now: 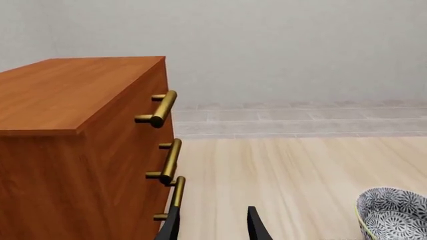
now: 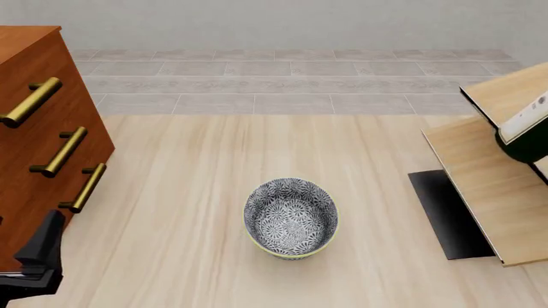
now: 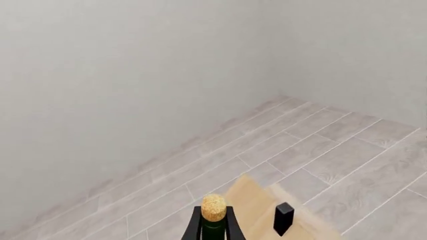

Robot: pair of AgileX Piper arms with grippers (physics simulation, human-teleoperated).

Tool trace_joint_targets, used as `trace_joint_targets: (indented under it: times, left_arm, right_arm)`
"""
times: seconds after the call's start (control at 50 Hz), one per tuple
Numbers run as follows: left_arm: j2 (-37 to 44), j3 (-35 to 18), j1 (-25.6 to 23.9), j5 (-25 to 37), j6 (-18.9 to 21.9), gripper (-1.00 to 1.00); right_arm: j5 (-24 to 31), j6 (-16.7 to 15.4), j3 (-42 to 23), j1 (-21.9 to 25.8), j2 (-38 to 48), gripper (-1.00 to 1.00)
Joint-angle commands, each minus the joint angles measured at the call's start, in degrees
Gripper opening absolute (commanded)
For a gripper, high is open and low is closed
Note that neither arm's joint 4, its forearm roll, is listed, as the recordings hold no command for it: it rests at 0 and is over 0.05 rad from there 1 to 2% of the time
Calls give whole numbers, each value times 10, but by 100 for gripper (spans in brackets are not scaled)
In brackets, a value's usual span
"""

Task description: Put the wine bottle on the wine rack.

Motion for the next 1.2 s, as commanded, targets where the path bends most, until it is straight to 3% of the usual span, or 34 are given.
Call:
trace_joint_targets:
  times: [0.02, 0.56, 1.2]
  left_arm:
    - [0, 0, -2, 2, 4, 100]
    - [-22, 0, 3, 26, 2, 100]
    - [-10, 0, 3, 10, 2, 100]
  right_arm:
    - [-15, 10, 12, -9, 26, -100]
    - [-36, 8, -11, -43, 91, -100]
    - [-62, 8, -29, -85, 168, -100]
